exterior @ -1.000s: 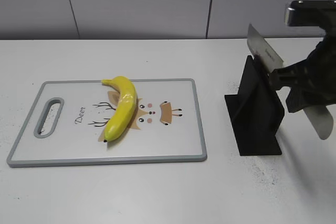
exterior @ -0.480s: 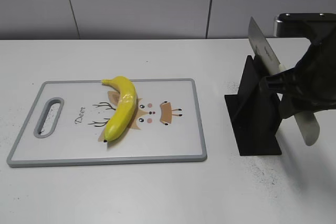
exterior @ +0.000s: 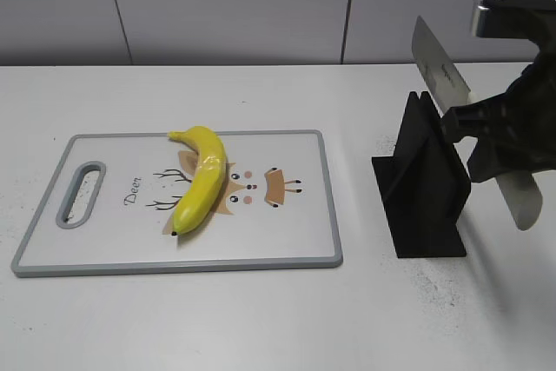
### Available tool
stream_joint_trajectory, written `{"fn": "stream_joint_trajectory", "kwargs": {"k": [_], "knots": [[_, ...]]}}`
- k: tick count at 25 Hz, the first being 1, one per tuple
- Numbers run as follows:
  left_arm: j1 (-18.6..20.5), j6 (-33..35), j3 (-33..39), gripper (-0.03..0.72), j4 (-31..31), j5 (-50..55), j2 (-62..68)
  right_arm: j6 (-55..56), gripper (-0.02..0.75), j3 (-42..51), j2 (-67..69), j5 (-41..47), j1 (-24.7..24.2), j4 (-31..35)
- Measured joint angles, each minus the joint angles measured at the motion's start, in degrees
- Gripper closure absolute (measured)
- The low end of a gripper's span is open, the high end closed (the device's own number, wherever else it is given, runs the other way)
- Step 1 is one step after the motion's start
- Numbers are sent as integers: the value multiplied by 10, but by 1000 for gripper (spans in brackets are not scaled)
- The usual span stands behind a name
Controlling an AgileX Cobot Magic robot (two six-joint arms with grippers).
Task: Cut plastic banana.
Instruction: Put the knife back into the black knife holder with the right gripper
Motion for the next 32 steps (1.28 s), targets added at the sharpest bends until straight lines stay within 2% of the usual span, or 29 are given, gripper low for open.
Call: {"fn": "stream_joint_trajectory", "kwargs": {"k": [20,22,27,29,32], "knots": [[0,0,0,189,0,0,0,-1,568,0,56,12,0,4],[0,0,0,189,0,0,0,-1,491,0,56,12,0,4],[0,0,0,189,0,0,0,-4,135,0,54,14,0,4],[0,0,0,189,0,0,0,-9,101,0,44,14,0,4],[0,0,0,189,0,0,0,-38,97,0,4,15,0,4]]}}
